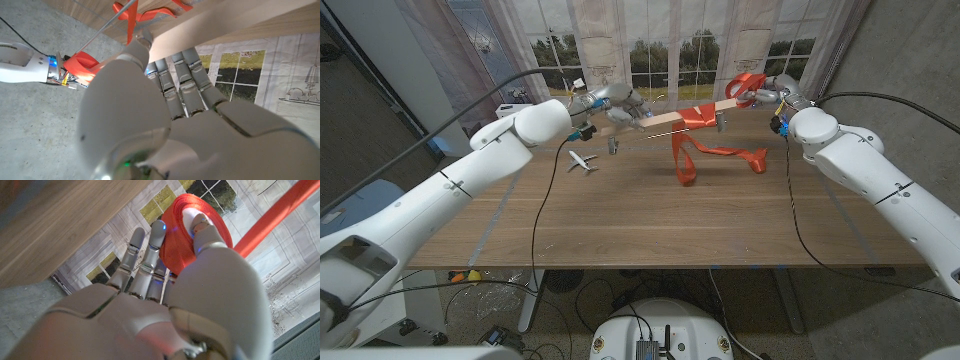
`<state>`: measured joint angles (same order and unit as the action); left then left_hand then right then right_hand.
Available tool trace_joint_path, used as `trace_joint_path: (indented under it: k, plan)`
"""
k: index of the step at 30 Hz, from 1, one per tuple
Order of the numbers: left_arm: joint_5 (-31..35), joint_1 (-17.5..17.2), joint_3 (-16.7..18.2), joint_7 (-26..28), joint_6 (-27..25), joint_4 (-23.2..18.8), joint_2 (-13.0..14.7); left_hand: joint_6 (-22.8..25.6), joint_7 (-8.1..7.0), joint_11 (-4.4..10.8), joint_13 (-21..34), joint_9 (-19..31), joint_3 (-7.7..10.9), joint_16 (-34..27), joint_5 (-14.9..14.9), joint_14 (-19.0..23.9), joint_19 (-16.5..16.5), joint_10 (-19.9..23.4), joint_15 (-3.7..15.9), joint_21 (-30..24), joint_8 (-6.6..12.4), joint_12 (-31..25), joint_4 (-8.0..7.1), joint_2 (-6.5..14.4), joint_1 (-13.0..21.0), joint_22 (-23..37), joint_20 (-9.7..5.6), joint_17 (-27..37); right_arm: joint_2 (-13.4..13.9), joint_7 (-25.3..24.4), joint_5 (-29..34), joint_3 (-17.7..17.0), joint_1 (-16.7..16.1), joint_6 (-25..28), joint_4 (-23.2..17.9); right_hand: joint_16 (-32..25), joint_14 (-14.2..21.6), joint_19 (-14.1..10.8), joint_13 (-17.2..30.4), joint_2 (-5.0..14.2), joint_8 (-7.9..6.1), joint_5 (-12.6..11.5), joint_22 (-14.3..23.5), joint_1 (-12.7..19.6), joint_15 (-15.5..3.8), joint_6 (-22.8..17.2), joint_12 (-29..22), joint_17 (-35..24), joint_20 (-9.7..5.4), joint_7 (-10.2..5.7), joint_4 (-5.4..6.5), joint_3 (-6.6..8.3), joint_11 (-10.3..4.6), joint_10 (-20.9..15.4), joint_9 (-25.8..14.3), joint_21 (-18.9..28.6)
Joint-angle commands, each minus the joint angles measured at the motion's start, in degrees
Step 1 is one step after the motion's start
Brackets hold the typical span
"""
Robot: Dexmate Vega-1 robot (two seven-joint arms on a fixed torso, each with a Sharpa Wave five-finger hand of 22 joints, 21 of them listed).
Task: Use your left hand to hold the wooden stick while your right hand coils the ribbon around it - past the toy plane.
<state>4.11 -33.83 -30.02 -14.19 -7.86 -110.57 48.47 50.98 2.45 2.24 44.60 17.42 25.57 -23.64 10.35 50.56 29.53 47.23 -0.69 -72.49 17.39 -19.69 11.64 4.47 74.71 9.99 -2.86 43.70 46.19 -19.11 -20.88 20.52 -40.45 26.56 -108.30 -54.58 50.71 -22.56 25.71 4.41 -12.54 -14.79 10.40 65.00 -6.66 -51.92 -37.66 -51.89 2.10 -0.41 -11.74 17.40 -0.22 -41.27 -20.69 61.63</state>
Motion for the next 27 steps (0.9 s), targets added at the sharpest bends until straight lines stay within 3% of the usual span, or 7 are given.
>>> trace_joint_path:
  k: [1, 9, 20, 27]
  plan:
    - [3.9, 4.2, -4.4, -3.5, -7.1, -2.4, 1.1, 0.6, -0.29, 1.5, 0.3, 7.5, 6.44, -0.1, 2.5, 7.6, -0.2, 1.6, 14.03, -0.5, -0.24, 0.3, -1.64, 0.7, 0.4, 0.1, -4.36, 0.1, 1.5, 7.1, 2.5, 1.2, 0.7, -9.7, 1.0, 0.1, -0.7, 0.0, 10.5, 2.14, -0.26, -0.2, 0.1, -0.2, -1.05, -12.9, -17.3, -0.4, -0.13, 3.78, 2.73, 2.48, -0.66, -14.3, -1.3, 0.4]
    - [7.4, 5.6, -6.4, -4.0, -10.6, -2.6, 0.7, 0.7, -0.31, 1.44, 0.3, 7.7, 6.5, -0.1, 2.5, 7.7, -0.3, 1.7, 14.0, -0.6, -0.37, 0.4, -1.65, 0.8, 0.5, 0.2, -4.35, 0.2, 2.5, 13.6, 3.3, 2.2, 2.6, -14.4, 1.1, 0.1, -1.6, 0.4, 10.5, 2.6, -0.02, 0.2, 0.1, -0.4, -1.45, -12.3, -17.1, -0.4, -0.4, 3.61, 2.89, 2.26, -0.83, -13.6, -1.2, 0.4]
    - [13.3, 7.0, -9.0, -3.2, -14.0, -2.2, -0.4, 0.7, -0.13, 1.41, 0.4, 7.9, 6.55, 0.0, 2.5, 7.9, -0.4, 1.8, 13.93, -0.8, -0.62, 0.7, -1.67, 0.8, 0.5, 0.2, -4.39, 0.1, 3.2, 16.4, 5.2, 2.5, 3.3, -15.5, -2.2, -0.1, -2.1, 0.8, 10.3, 3.23, 0.13, 0.7, 0.2, -0.2, -1.42, -11.8, -17.0, 0.1, -0.62, 3.47, 2.87, 1.86, -0.8, -13.1, -1.1, 0.6]
    - [20.4, 8.1, -11.7, -2.2, -16.8, -1.9, -1.4, 0.9, -0.14, 1.53, 0.4, 7.9, 6.57, 0.1, 2.6, 8.0, -0.5, 2.0, 14.05, -1.0, -0.75, 0.8, -1.66, 0.8, 0.5, 0.2, -4.4, 0.2, 3.4, 15.8, 7.6, 2.3, 3.0, -15.6, -4.9, -0.1, -2.0, 0.8, 10.4, 3.37, 0.1, 1.0, 0.2, -0.4, -1.38, -11.8, -17.1, 0.3, -0.62, 3.46, 2.94, 1.82, -0.81, -13.1, -1.1, 0.8]
